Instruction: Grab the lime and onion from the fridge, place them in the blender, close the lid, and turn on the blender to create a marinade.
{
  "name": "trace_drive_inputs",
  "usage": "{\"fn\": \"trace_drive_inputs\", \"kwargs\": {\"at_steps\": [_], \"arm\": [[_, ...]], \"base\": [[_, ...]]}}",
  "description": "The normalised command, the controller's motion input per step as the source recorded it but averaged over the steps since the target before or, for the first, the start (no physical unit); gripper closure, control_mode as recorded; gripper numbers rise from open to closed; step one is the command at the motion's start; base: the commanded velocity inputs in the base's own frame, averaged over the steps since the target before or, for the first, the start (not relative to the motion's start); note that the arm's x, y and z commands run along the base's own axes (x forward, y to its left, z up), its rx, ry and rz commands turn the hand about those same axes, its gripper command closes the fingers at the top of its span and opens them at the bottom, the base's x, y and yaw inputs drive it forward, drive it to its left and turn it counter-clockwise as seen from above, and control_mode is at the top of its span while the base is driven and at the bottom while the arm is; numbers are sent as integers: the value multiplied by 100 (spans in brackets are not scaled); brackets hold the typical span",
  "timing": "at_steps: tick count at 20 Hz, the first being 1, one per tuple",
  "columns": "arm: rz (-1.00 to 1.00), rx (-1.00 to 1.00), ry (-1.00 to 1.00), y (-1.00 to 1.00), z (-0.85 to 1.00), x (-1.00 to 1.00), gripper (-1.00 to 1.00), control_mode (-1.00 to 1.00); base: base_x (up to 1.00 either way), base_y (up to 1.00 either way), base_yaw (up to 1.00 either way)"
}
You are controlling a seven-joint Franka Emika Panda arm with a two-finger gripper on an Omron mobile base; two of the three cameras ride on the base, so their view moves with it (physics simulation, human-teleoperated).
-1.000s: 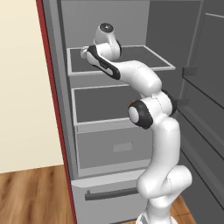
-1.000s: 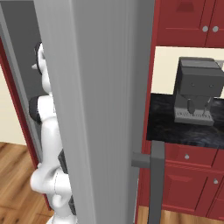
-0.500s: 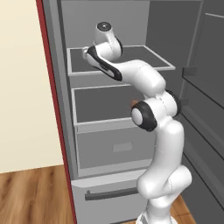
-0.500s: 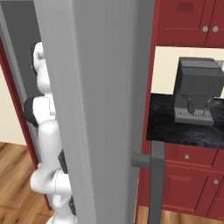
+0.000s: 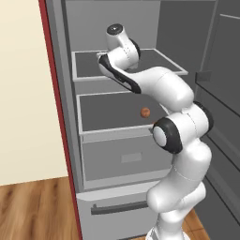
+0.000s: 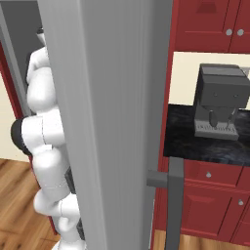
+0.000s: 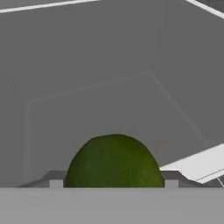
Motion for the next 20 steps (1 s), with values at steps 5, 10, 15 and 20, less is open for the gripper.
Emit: {"fn": "trace_drive_inputs", "kwargs": {"at_steps": [5,10,15,20], "arm": [[-24,1,0,-69,0,-58,100,-100],[-19,0,-1,-74,-12,-45,100,-100],[-15,0,0,-42,-1,-78,100,-100],[-10,1,0,-9,0,-98,100,-100]], "base": [[0,0,0],[0,0,0],[0,0,0],[0,0,0]]}}
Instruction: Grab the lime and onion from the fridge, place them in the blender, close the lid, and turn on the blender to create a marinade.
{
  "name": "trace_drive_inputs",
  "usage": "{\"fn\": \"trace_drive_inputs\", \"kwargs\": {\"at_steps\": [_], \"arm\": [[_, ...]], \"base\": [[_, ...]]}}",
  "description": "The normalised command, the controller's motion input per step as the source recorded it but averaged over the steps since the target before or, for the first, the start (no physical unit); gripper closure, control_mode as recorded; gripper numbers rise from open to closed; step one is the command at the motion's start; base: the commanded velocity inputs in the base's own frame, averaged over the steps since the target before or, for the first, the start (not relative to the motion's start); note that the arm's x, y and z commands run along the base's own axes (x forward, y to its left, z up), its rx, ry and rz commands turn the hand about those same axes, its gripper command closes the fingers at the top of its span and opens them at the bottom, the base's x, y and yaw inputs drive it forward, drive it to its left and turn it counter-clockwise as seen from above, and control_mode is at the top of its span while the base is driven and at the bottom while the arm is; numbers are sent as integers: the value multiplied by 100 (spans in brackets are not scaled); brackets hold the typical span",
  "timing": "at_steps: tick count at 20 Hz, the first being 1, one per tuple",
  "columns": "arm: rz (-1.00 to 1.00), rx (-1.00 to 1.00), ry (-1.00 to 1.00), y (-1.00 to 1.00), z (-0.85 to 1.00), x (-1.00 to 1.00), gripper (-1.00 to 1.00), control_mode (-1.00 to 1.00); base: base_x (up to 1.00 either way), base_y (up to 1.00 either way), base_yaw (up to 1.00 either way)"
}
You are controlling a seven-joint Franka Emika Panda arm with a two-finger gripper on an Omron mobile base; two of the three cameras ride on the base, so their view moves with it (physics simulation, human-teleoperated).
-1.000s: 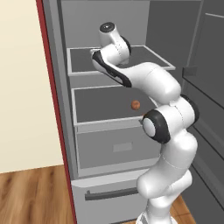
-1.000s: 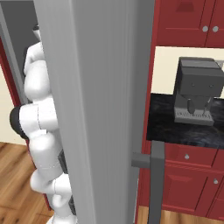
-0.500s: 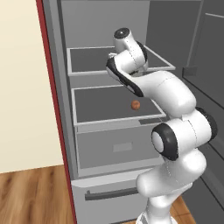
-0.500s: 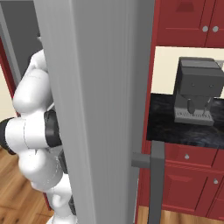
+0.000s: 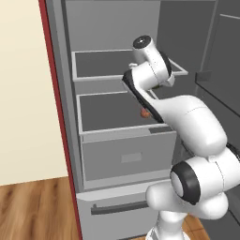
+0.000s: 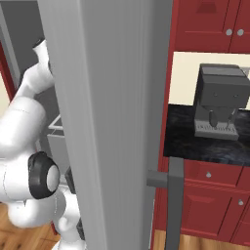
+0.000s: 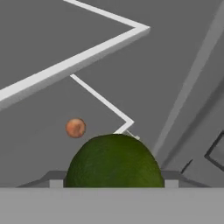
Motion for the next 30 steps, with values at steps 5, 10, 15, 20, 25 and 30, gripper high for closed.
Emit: {"fn": "trace_drive_inputs", "kwargs": {"at_steps": [5,10,15,20,25,30], "arm": [[-4,1,0,0,0,-100,100,-100],[0,7,1,-2,-9,-100,100,-100],[4,4,3,0,-21,-90,100,-100],[4,0,0,0,-8,-24,100,-100],[10,1,5,1,0,0,100,-100],[15,0,2,2,0,0,100,-100]], "base": [[0,0,0],[0,0,0],[0,0,0],[0,0,0],[0,0,0],[0,0,0]]}}
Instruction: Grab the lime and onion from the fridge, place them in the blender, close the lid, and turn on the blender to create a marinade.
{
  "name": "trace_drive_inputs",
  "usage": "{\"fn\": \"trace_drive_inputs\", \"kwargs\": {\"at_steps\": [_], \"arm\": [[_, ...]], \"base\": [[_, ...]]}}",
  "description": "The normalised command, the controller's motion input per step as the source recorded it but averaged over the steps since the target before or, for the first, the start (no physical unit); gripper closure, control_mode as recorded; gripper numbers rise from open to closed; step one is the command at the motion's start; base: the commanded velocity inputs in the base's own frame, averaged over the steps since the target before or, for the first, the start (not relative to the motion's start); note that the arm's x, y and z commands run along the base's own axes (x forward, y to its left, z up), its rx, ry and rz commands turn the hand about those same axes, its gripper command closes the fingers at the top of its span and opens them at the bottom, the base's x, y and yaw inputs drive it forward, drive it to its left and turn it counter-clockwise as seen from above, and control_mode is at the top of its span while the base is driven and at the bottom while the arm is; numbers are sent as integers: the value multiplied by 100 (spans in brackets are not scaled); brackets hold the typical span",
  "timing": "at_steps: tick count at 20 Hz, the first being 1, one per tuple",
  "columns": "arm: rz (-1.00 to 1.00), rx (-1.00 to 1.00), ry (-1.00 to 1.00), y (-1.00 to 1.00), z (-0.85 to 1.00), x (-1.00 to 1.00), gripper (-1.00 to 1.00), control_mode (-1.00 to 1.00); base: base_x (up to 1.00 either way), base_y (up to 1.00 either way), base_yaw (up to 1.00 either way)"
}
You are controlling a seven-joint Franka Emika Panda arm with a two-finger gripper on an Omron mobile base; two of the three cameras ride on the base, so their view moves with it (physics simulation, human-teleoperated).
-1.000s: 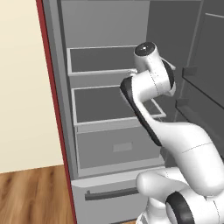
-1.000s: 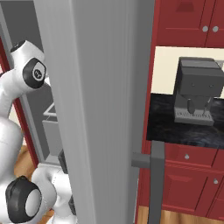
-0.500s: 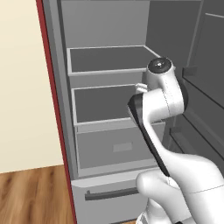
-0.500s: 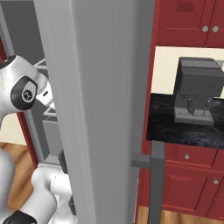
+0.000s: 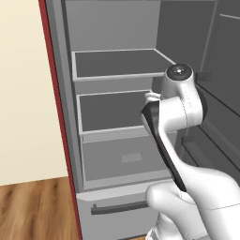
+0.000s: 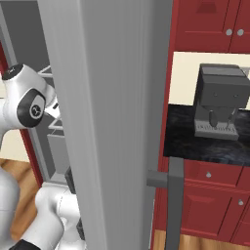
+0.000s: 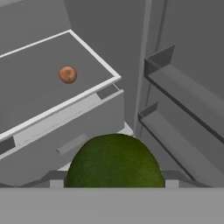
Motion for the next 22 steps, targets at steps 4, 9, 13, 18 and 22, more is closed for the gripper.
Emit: {"fn": "trace_drive_inputs", "kwargs": {"at_steps": [4,9,13,18,22], "arm": [[2,0,0,0,0,0,100,-100],[0,0,0,0,0,0,100,-100],[0,0,0,1,0,-2,100,-100],[1,0,0,19,-1,-22,100,-100],[0,0,0,0,0,0,100,100]], "base": [[0,0,0],[0,0,0],[0,0,0],[0,0,0],[-58,46,9]]}}
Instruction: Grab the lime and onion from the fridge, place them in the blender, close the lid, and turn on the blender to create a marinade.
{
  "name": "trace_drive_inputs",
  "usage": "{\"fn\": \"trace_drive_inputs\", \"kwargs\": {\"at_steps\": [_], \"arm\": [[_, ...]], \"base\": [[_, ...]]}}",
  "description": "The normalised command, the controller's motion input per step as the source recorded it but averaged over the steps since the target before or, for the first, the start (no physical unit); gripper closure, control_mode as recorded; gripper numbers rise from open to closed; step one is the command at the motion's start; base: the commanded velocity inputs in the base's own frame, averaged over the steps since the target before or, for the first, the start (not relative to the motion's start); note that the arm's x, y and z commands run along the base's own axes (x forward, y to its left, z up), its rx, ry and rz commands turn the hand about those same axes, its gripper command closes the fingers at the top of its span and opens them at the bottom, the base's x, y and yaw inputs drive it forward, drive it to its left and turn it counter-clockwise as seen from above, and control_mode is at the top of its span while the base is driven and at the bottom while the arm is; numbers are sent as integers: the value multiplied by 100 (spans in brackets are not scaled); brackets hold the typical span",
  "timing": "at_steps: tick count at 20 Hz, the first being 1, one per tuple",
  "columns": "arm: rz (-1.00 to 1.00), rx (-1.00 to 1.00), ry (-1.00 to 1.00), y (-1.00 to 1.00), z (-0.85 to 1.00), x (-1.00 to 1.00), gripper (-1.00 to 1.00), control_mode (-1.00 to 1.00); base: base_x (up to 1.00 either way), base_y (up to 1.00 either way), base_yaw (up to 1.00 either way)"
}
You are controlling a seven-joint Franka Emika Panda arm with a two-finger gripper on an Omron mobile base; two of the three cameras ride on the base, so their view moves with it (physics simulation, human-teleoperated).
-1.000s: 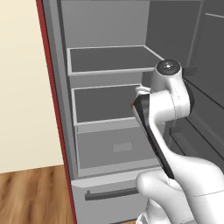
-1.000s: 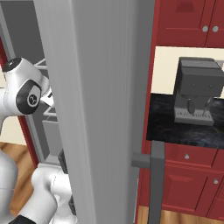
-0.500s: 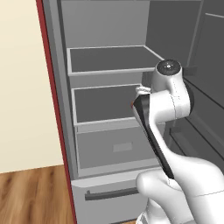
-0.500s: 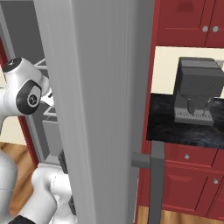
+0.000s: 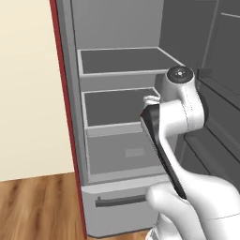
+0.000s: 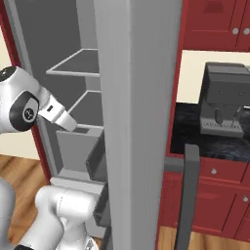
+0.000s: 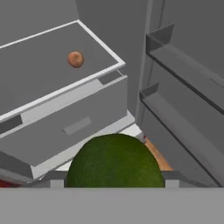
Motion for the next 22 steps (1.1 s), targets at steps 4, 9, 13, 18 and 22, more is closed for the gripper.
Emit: {"fn": "trace_drive_inputs", "kwargs": {"at_steps": [4,9,13,18,22], "arm": [[0,0,0,0,0,0,100,100],[0,0,0,0,0,0,100,100],[0,0,0,0,0,0,100,100],[0,0,0,0,0,0,100,100],[0,0,0,0,0,0,100,100]], "base": [[-64,52,10],[-73,33,11],[-92,30,8],[-100,12,-7],[-100,29,-35]]}}
